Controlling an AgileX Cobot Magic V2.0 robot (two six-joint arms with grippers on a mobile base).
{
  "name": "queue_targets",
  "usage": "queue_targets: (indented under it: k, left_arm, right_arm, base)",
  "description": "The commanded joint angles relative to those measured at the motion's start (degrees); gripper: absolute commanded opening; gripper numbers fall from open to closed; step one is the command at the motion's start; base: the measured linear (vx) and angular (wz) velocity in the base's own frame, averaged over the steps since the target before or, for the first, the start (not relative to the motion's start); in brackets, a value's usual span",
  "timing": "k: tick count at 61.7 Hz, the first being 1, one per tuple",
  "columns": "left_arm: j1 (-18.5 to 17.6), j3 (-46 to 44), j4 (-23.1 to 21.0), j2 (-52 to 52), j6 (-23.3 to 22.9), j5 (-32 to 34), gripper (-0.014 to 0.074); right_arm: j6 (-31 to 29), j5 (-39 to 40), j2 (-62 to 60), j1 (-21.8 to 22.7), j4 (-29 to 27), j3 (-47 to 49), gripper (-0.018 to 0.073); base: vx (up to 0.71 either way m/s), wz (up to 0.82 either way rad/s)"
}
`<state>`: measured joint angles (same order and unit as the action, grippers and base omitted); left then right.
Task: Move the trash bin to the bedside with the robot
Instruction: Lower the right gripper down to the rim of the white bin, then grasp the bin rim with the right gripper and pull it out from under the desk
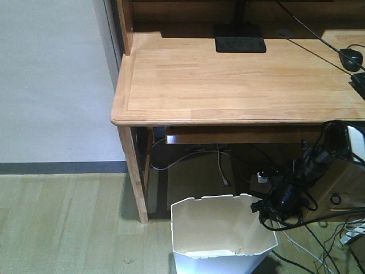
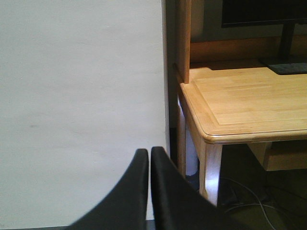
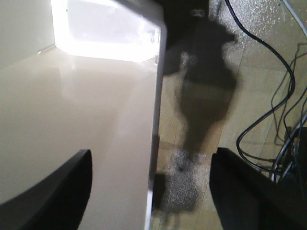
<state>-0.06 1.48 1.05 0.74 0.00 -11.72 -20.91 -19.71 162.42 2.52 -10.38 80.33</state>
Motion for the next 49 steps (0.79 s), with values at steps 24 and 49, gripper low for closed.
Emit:
queue_targets:
  k: [24, 49]
  left_arm:
    - [-0.1, 1.1, -0.2, 0.7, 0.0, 3.9, -0.0006]
    - [-0.1, 1.1, -0.2, 0.7, 0.0, 3.9, -0.0006]
  right_arm:
    - [-0.2, -8.5, 9.1, 0.1, -1.6, 15.4, 0.0348]
    - [-15.5, -7.7, 6.6, 0.3, -19.2, 13.2, -0.0011]
  base:
    - [0.0, 0.0]
    - [0.0, 0.0]
